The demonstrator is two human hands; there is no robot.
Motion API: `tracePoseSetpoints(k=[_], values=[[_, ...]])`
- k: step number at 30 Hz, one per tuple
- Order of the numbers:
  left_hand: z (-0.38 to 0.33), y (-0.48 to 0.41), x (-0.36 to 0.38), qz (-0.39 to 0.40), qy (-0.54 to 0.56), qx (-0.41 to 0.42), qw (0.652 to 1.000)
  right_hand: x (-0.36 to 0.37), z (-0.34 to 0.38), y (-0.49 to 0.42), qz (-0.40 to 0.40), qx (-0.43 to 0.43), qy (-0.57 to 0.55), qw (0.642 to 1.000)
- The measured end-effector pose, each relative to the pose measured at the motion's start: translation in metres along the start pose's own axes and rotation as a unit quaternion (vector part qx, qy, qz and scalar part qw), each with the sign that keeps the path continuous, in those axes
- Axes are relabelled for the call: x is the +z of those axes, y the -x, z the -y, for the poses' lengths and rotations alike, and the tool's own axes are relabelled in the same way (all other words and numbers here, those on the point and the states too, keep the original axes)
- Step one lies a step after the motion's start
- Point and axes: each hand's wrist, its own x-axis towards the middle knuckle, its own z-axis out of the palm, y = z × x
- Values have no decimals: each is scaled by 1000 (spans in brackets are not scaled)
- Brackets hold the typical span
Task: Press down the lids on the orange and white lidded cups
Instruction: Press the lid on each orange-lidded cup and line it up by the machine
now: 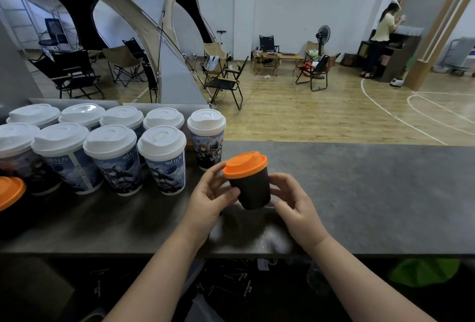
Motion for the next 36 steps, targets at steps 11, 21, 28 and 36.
tracePoseSetpoints(k=[11, 21, 28, 36], values=[[1, 1, 0, -10, -94, -3, 996, -4, -4, -5, -40, 28, 96, 994], [1, 2, 74, -60, -106, 9, 993, -49, 0, 2, -73, 11, 81, 994], [51, -22, 223, -50, -124, 27, 991, -200, 4, 17, -100, 29, 95, 990], [124, -49, 422, -3, -120, 21, 993, -401, 1, 62, -170, 50, 131, 975]])
